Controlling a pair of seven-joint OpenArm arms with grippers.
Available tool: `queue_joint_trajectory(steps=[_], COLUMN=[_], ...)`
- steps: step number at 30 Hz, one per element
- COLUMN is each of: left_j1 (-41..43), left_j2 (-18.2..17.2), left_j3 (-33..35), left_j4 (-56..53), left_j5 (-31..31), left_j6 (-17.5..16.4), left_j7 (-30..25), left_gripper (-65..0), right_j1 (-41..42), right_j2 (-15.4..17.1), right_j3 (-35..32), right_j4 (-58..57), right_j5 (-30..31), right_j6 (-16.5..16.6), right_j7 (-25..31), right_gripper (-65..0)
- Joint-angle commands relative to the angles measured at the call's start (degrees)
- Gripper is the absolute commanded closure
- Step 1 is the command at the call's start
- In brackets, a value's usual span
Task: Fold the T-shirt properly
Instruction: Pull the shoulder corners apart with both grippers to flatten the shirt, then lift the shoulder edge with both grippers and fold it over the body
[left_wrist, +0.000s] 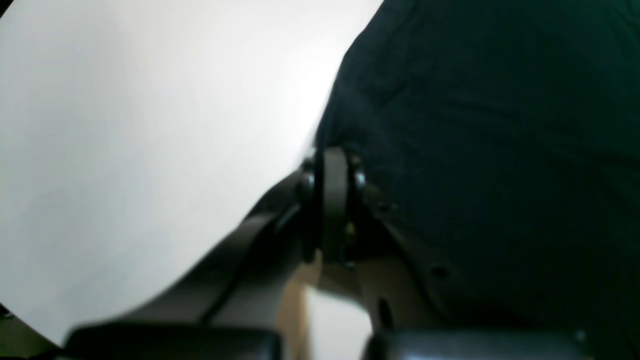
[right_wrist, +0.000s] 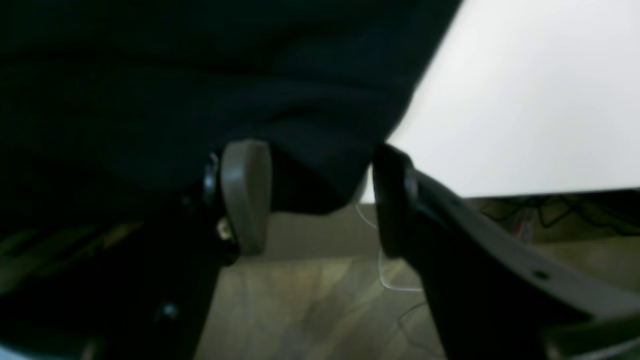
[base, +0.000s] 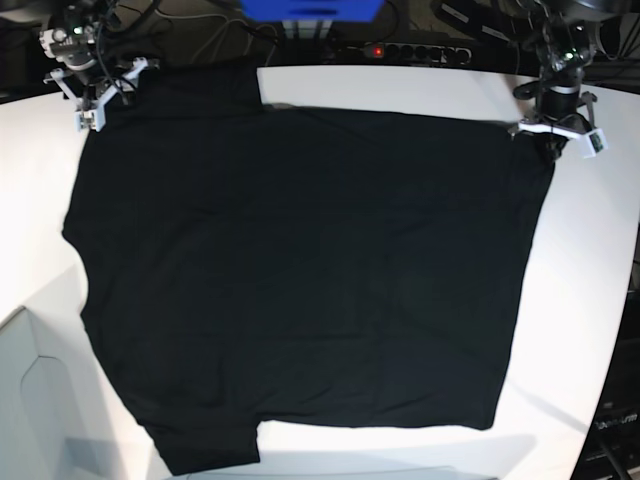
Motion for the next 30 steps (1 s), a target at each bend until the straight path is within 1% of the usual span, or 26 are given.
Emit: queue_joint_trajectory(steps=[1, 6, 9, 12, 16, 20, 22, 25, 30], left_j1=[0.35, 1.06, 1.49, 1.58, 2.81, 3.08, 3.08, 3.60, 4.66], left_j2=[-0.76, -0.76, -0.76, -0.67, -0.67, -0.59, 0.12, 0.56, 0.56], left_j3=[-0.48, -0.48, -0.48, -0.48, -0.48, -0.48, -0.57, -0.57, -0.66], left_j4=[1.12, 0.86, 0.86, 0.86, 0.77, 0.77, 0.77, 1.39, 4.02], left_j5=[0.03, 0.03, 0.03, 0.03, 0.03, 0.03, 0.03, 0.03, -0.50], left_j6=[0.00, 0.09, 0.09, 0.17, 0.17, 0.17, 0.17, 0.09, 0.17], left_j7=[-1.28, -1.28, -1.28, -1.28, -1.28, -1.28, -1.28, -1.28, -1.28], left_gripper=[-0.2, -0.2, -0.2, -0.2, -0.2, -0.2, -0.2, -0.2, -0.2], right_j1=[-0.42, 0.38, 0.64, 0.81, 0.81, 0.90, 0.90, 0.90, 0.90], right_j2=[0.86, 1.12, 1.21, 1.30, 2.36, 3.94, 4.03, 4.55, 4.55], right_j3=[0.07, 0.16, 0.07, -0.02, -0.19, -0.11, -0.02, -0.02, -0.11], right_j4=[-0.03, -1.35, -1.43, -1.43, -2.31, -3.46, -3.10, -0.29, 5.07], right_j5=[-0.15, -0.15, -0.15, -0.15, -0.15, -0.15, -0.15, -0.15, -0.15], right_j6=[0.82, 0.82, 0.82, 0.82, 0.82, 0.82, 0.82, 0.82, 0.82], right_j7=[-0.34, -0.34, -0.34, -0.34, -0.34, -0.34, -0.34, -0.34, -0.34], right_gripper=[-33.2, -33.0, -27.9, -18.4, -0.5, 0.0, 0.0, 0.0, 0.0])
